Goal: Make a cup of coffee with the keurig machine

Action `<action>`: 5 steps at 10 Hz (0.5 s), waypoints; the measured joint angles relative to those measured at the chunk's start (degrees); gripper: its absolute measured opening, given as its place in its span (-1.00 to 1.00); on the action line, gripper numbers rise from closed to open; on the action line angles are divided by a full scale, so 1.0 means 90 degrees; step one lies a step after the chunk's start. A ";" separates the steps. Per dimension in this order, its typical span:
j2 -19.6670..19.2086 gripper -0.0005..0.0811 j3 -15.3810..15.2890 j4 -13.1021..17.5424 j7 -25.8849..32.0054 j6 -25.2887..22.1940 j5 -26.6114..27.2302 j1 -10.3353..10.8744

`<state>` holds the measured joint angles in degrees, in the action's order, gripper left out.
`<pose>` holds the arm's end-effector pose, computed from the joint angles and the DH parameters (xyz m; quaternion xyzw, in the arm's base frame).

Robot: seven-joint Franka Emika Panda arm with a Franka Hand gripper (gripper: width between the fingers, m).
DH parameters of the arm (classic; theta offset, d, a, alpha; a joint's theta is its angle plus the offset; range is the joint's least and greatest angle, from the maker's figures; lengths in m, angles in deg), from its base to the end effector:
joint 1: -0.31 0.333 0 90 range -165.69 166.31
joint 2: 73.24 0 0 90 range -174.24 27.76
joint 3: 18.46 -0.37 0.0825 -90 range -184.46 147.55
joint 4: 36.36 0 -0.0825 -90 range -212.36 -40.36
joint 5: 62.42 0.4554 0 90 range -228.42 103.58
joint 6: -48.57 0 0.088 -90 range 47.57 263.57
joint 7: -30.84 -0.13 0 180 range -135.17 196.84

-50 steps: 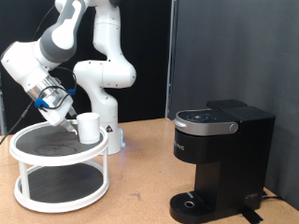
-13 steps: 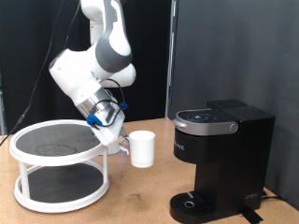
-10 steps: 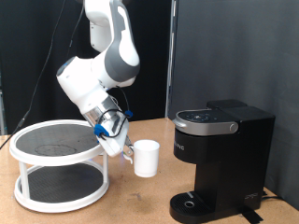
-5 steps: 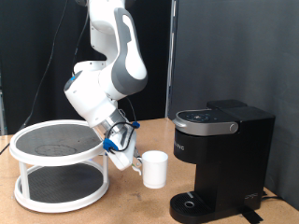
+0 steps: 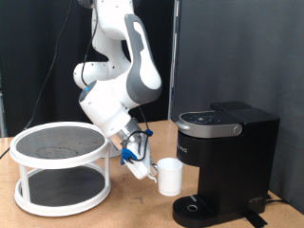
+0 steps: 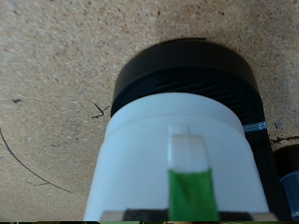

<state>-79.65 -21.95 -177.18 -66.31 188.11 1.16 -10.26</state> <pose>0.5152 -0.0477 0.2180 -0.1864 0.9281 0.2656 0.1829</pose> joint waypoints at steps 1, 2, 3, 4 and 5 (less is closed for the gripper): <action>-0.0055 -0.98 -0.0104 -0.0002 0.0041 0.0121 0.0130 0.0046; -0.0123 -0.98 -0.0208 -0.0001 0.0085 0.0242 0.0274 0.0079; -0.0183 -0.98 -0.0296 0.0000 0.0105 0.0350 0.0386 0.0106; -0.0242 -0.98 -0.0382 0.0004 0.0148 0.0448 0.0502 0.0123; -0.0318 -0.98 -0.0457 0.0007 0.0204 0.0563 0.0614 0.0147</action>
<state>-82.52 -26.07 -177.12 -64.47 193.17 6.68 -8.94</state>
